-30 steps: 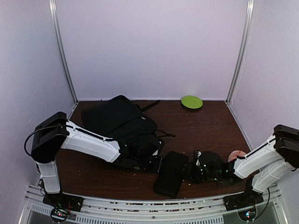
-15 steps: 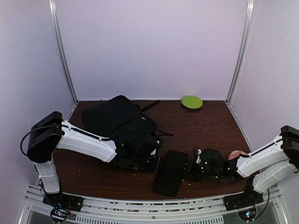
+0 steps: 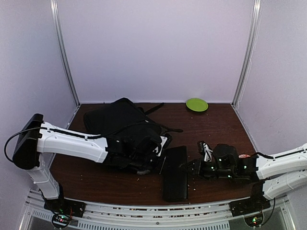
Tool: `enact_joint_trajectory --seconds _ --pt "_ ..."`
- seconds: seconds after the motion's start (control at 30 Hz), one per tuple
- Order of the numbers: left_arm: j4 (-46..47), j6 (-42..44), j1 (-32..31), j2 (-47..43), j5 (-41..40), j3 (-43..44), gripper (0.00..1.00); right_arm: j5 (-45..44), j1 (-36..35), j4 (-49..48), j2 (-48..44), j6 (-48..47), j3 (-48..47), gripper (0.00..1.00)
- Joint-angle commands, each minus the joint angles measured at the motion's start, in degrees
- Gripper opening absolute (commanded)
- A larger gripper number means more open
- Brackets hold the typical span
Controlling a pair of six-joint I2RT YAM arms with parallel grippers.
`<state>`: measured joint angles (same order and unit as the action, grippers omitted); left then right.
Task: Pack the student bag
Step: Pick up the personal item from the center of the board, then place the personal item in the student bag.
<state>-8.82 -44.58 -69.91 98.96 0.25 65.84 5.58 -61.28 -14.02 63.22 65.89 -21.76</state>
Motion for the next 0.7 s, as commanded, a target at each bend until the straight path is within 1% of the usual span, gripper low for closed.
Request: enact_joint_trajectory --seconds 0.0,0.1,0.13,0.17,0.23,0.33,0.37,0.4,0.43,0.57,0.67 --pt "0.2 1.2 0.0 -3.0 -2.3 0.2 0.08 -0.1 -0.2 -0.4 -2.8 -3.1 -3.2 0.0" --pt "-0.5 1.2 0.0 -6.8 -5.6 -1.2 0.14 -1.9 -0.2 1.9 -5.0 -4.9 -3.7 0.0" --pt "-0.8 1.1 0.1 -8.4 -7.2 -1.8 0.17 -2.5 -0.2 3.3 -6.0 -5.9 -4.0 0.0" --pt "-0.7 0.9 0.1 -10.1 -9.0 -2.8 0.24 -2.8 -0.2 4.4 -7.2 -7.2 -4.6 0.0" --pt "0.8 1.3 0.1 -13.7 -11.6 -5.3 0.42 -3.0 -0.2 5.9 -9.9 -10.3 -6.1 0.0" --pt "6.0 2.0 0.2 -19.7 -12.4 -9.9 0.75 -0.6 -0.1 6.2 -13.7 -15.8 -8.2 0.0" --pt "8.1 2.1 0.3 -21.6 -12.0 -11.8 0.82 0.5 -0.1 6.6 -14.7 -17.4 -9.2 0.0" --pt "10.8 2.2 0.5 -23.5 -11.0 -13.7 0.92 1.7 -0.1 7.1 -15.7 -19.1 -9.9 0.0" --pt "13.9 2.5 0.8 -25.3 -9.4 -15.3 0.97 3.0 -0.1 7.2 -16.8 -20.7 -10.6 0.0" --pt "24.3 2.4 2.1 -30.5 -2.3 -20.7 0.98 8.4 -0.1 5.8 -19.8 -24.4 -11.7 0.0" --pt "32.6 2.0 2.6 -32.8 2.1 -23.6 0.98 12.6 -0.1 3.9 -20.3 -25.1 -12.3 0.0"
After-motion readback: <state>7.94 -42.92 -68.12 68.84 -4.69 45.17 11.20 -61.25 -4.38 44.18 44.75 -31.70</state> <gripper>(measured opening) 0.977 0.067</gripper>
